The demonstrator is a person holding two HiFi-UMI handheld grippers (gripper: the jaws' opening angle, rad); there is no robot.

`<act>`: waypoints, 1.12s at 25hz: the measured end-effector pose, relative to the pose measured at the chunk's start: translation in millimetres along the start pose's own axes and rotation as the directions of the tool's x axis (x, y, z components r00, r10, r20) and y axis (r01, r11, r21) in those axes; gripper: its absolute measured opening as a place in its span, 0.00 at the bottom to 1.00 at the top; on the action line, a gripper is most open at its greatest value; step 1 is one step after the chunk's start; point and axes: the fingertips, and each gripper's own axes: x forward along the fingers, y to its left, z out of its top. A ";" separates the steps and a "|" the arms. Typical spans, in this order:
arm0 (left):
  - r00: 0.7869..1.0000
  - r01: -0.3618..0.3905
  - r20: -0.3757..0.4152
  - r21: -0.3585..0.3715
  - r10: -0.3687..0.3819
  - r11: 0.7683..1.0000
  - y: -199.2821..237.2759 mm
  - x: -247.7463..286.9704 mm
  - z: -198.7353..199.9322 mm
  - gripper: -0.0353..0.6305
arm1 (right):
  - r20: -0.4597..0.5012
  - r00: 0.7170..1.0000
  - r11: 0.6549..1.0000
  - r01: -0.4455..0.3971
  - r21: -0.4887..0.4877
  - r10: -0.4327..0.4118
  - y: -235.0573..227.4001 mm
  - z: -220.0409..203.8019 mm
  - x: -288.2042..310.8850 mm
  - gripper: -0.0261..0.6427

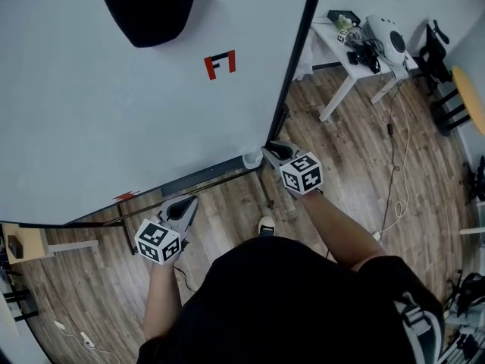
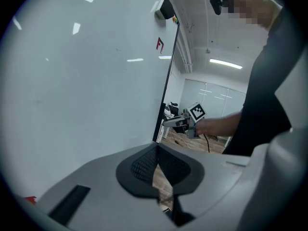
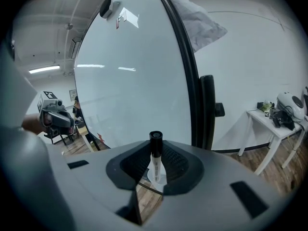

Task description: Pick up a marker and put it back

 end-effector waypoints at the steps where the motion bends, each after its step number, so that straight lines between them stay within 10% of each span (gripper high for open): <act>1: 1.000 -0.002 -0.002 -0.004 0.002 1.000 1.3 2.2 0.4 0.07 | -0.008 1.000 1.000 -0.004 0.000 0.004 -2.5 -2.2 5.2 0.13; 28: 0.999 -0.017 -0.045 -0.058 0.014 0.998 29.9 42.8 -3.1 0.07 | -0.185 0.978 0.995 -0.104 -0.012 0.100 -20.3 -70.4 99.4 0.13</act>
